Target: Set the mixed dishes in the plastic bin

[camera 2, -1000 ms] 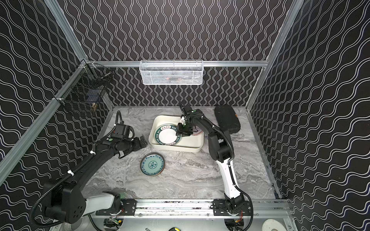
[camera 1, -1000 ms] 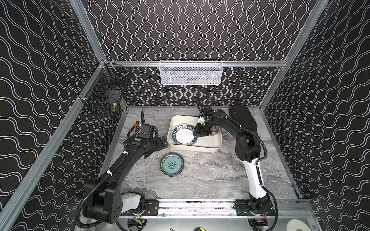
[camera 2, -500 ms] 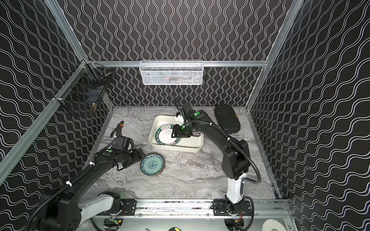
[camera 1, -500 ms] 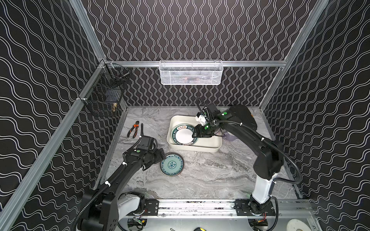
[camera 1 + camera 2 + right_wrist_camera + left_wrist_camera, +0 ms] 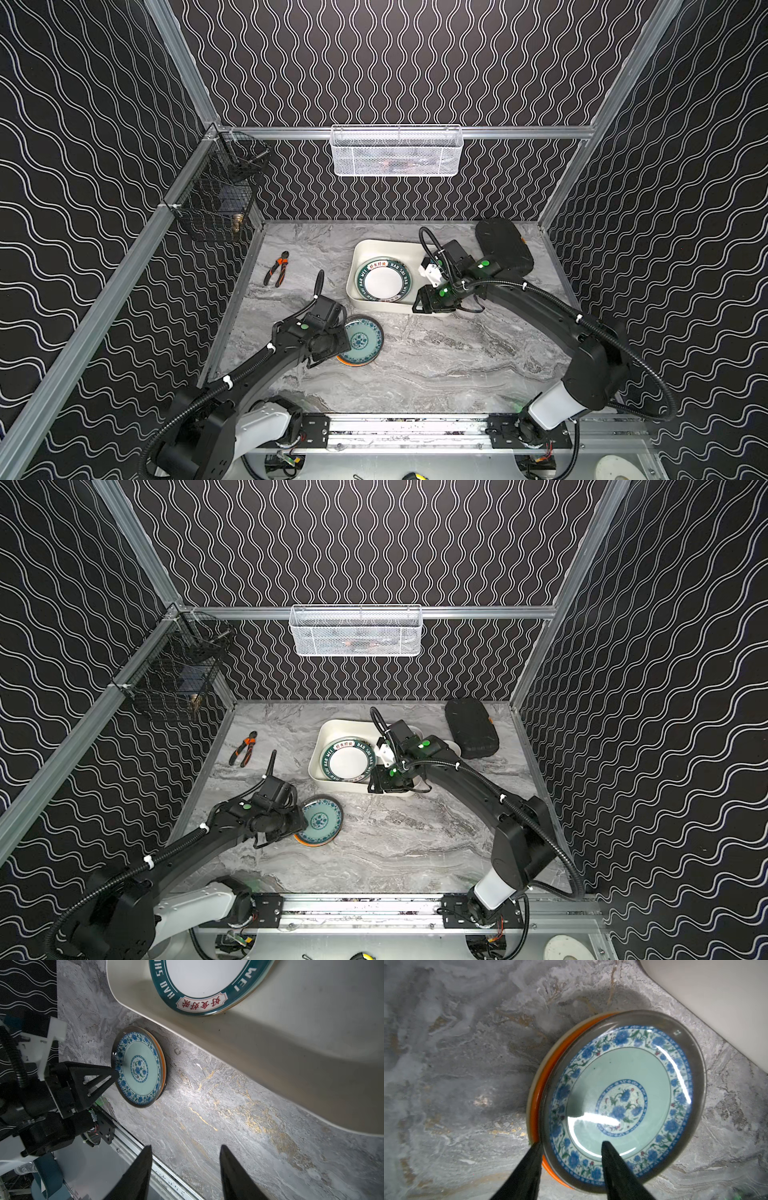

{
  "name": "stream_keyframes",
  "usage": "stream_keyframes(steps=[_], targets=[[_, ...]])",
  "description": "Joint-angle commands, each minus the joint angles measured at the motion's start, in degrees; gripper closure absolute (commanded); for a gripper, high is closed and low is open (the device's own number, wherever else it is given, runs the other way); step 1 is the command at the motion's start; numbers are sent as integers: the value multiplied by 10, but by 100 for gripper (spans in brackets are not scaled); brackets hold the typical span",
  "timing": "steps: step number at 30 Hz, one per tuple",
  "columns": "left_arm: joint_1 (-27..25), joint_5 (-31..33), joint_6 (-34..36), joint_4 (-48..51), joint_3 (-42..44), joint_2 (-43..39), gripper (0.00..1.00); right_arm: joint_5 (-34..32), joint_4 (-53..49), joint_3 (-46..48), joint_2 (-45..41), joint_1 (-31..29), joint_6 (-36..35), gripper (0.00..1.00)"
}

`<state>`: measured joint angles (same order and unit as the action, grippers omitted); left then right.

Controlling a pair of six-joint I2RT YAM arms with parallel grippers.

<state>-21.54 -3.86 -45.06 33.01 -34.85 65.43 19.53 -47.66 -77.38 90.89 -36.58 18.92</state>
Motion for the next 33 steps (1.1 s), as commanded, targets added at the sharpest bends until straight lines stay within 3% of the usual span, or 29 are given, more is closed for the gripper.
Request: stream_keyframes(steps=[1,9,17,23,33], targets=[[-3,34,-7,0,-2,3,50,-11,11,12,-19,0,7,46],[-4,31,-3,-18,-9,33,51,-31,-3,36,-45,0,0,46],[-10,38,7,-26,-24,61,60,-37,-8,34,-44,1,-5,46],[-12,32,14,-34,-34,82,74,-43,-11,26,-36,3,-8,46],[-16,21,24,-41,-47,106,81,6,37,50,-2,5,-7,52]])
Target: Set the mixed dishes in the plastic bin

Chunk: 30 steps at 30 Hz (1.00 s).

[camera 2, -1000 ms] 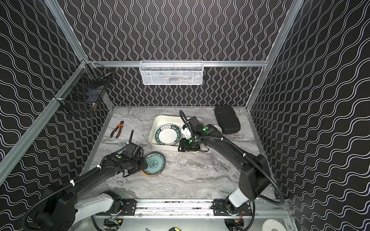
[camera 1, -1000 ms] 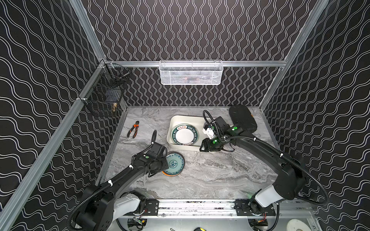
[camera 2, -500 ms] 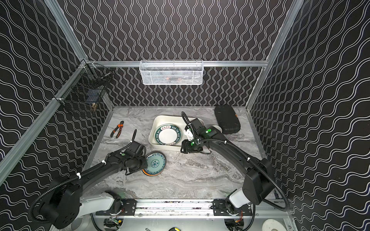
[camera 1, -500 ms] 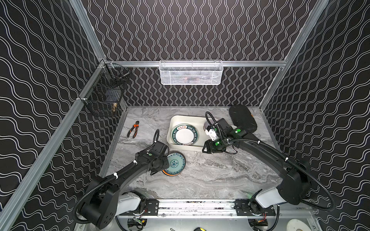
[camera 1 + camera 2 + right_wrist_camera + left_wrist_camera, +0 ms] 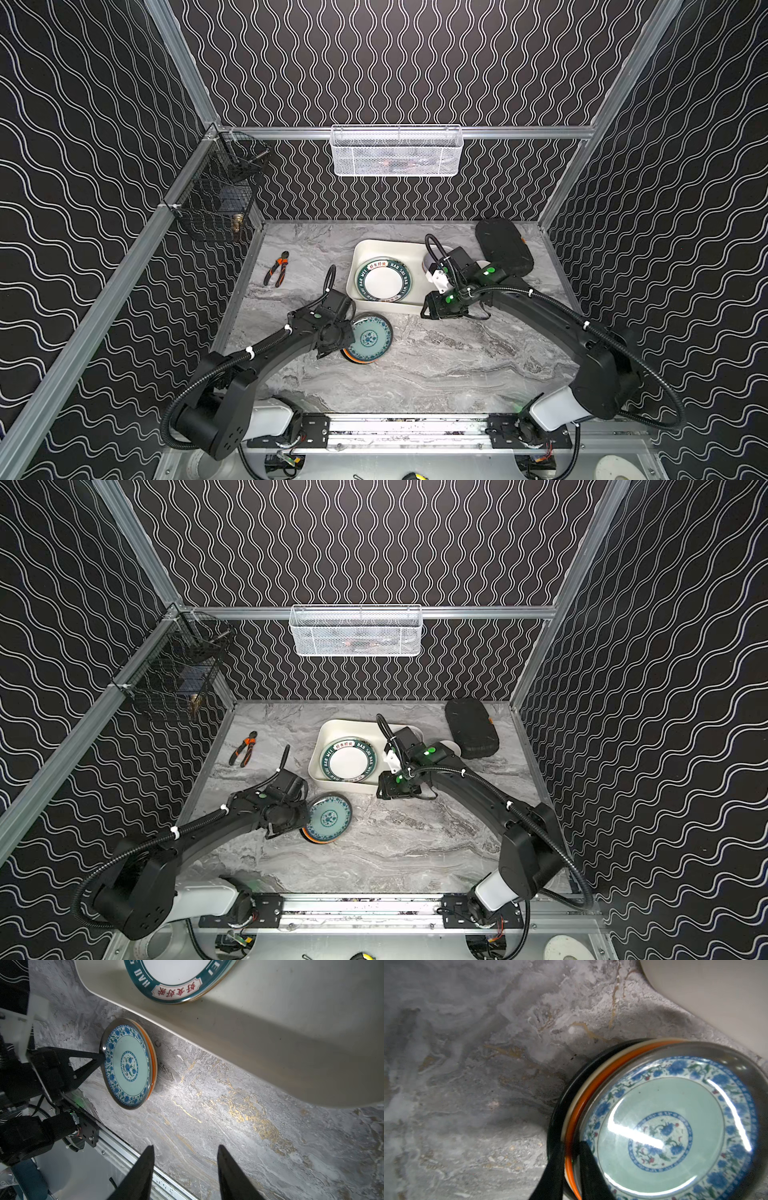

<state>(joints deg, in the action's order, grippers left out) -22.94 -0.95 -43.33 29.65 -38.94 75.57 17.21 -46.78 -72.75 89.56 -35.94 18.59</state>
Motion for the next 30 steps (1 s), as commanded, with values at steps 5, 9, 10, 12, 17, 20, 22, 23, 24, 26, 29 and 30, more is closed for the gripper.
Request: stream_keyframes(steps=[5,9,10,12,17,20,22,23,24,26,29,30], targets=[[-5,-12,11,-4,-13,8,81,71,66,0,66,-11,3,58],[-6,-13,15,-1,-18,12,81,105,98,-14,105,-21,13,59],[-6,-14,16,-1,-18,13,81,110,103,-16,114,-24,15,59],[-7,-15,17,-1,-20,13,82,118,108,-27,137,-29,16,60],[-7,-17,21,5,-22,9,82,141,123,-46,176,-36,22,61],[-7,-18,23,4,-22,6,82,148,125,-55,196,-42,25,62],[-7,-21,23,2,-20,4,81,152,129,-58,213,-45,28,64],[-7,-22,25,2,-19,4,81,154,131,-60,218,-47,29,65],[-7,-23,26,2,-20,4,81,155,132,-62,222,-49,30,67],[-8,-25,29,1,-21,4,81,156,133,-64,229,-51,33,70],[-7,-28,33,-2,-21,6,81,156,132,-68,238,-54,35,74],[-7,-28,34,-3,-21,7,81,154,130,-70,238,-55,36,75]])
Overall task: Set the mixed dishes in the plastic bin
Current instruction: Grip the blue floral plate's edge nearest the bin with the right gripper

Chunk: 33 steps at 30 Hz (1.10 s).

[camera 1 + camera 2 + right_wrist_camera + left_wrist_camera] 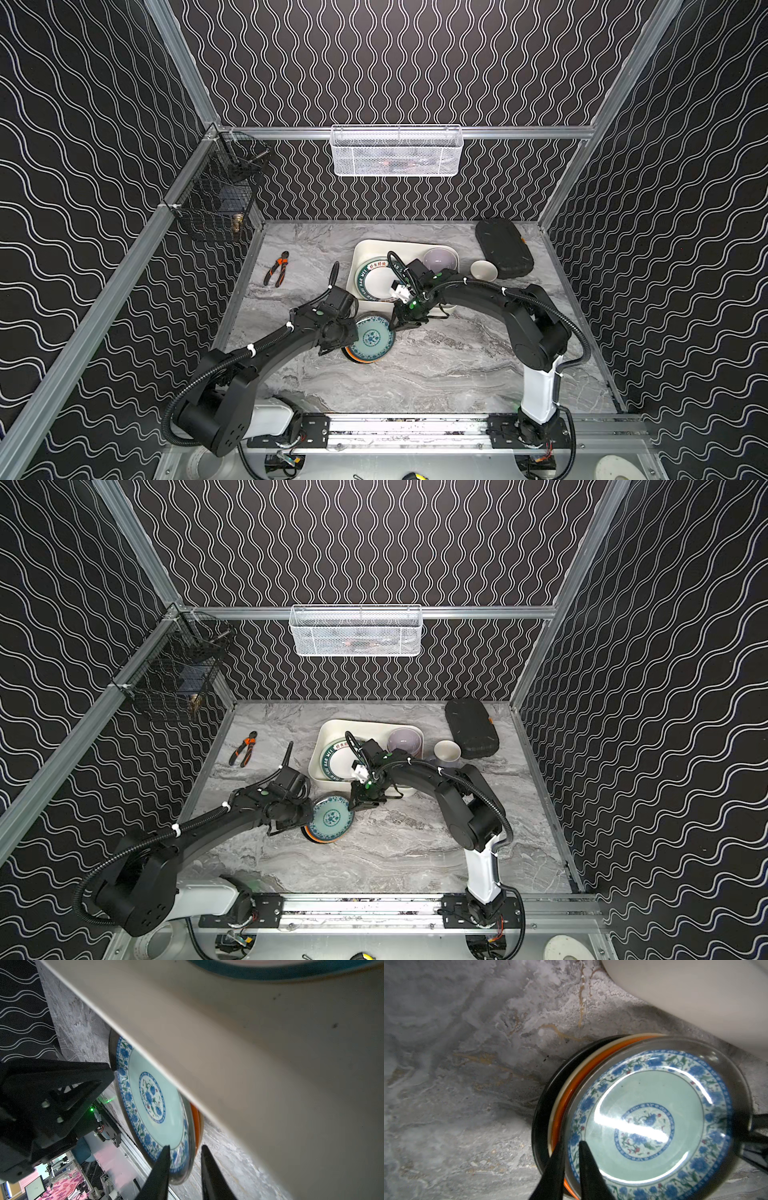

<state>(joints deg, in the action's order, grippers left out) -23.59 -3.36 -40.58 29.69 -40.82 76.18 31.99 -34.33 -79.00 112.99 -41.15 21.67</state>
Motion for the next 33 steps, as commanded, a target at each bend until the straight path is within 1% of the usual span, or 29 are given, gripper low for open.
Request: stream_keyframes(steps=[1,3,8,11,13,15,17,20,33], targets=[[0,-5,8,-3,-4,2,82,3,3,-9,4,-3,6,77],[0,-6,10,-4,-5,4,81,-3,2,-10,2,-4,7,80],[0,-9,15,-8,-5,8,82,-11,-2,-9,1,-4,11,91],[0,-11,18,-10,-6,9,82,-12,1,-3,-3,-4,14,93],[0,-12,19,-12,-4,10,82,-12,2,-1,-5,-4,15,93],[-1,-14,20,-13,-2,11,84,-13,4,-1,-6,-4,16,90],[-1,-17,20,-17,2,11,88,-17,4,2,-5,-5,17,87],[0,-18,19,-20,6,11,92,-19,7,5,-3,-8,20,85],[-3,-42,24,-45,11,35,97,-29,15,2,4,-19,33,82]])
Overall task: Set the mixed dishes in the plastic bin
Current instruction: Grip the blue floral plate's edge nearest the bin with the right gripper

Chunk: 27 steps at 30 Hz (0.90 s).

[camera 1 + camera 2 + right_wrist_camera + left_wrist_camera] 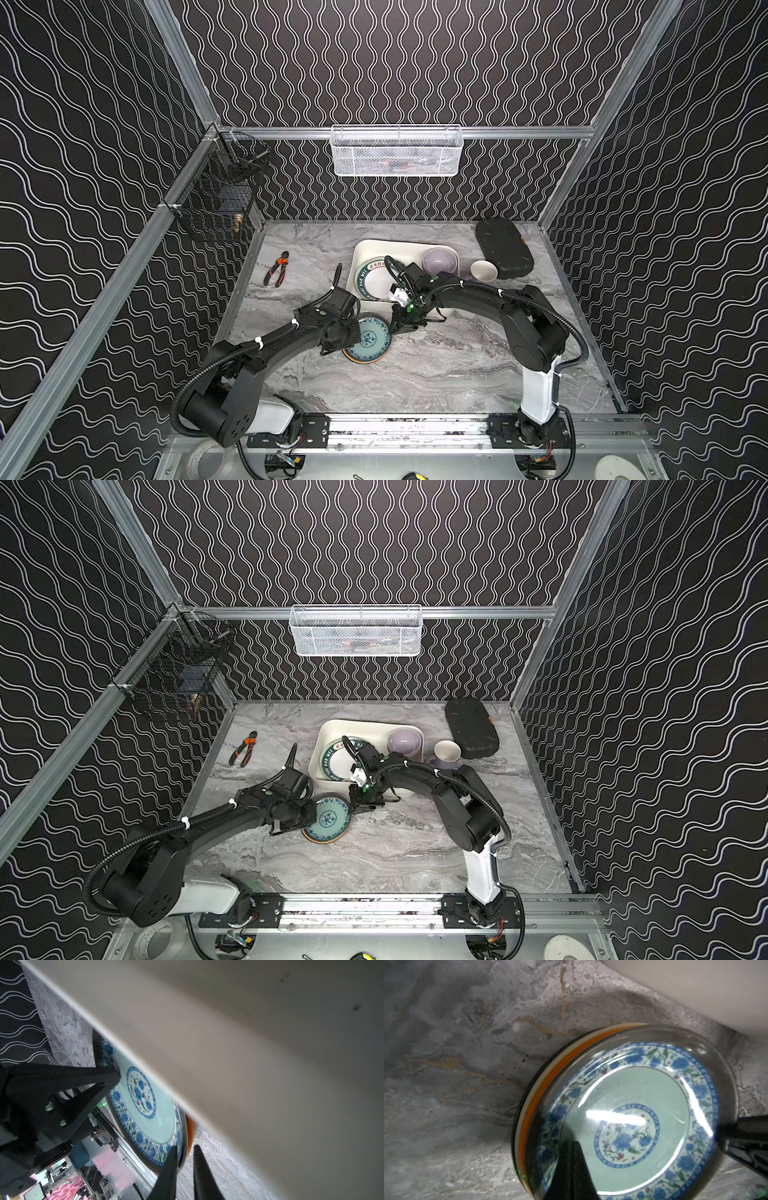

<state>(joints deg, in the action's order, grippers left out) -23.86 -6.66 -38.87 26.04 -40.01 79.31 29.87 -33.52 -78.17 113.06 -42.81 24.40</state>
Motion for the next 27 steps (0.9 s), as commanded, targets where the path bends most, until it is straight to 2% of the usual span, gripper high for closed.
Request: stream_keyframes(steps=[1,14,18,22,27], targets=[[-1,-11,9,-11,3,5,97,-9,7,-7,4,-3,7,81],[-2,-43,16,-42,14,28,100,-18,12,-3,0,-6,23,80],[-2,-46,18,-43,13,29,100,-28,7,-2,-3,-7,26,89],[-3,-46,20,-46,12,30,100,-38,1,-1,-7,-7,26,92],[-3,-57,20,-58,17,39,100,-40,-6,-10,-2,-9,22,87]])
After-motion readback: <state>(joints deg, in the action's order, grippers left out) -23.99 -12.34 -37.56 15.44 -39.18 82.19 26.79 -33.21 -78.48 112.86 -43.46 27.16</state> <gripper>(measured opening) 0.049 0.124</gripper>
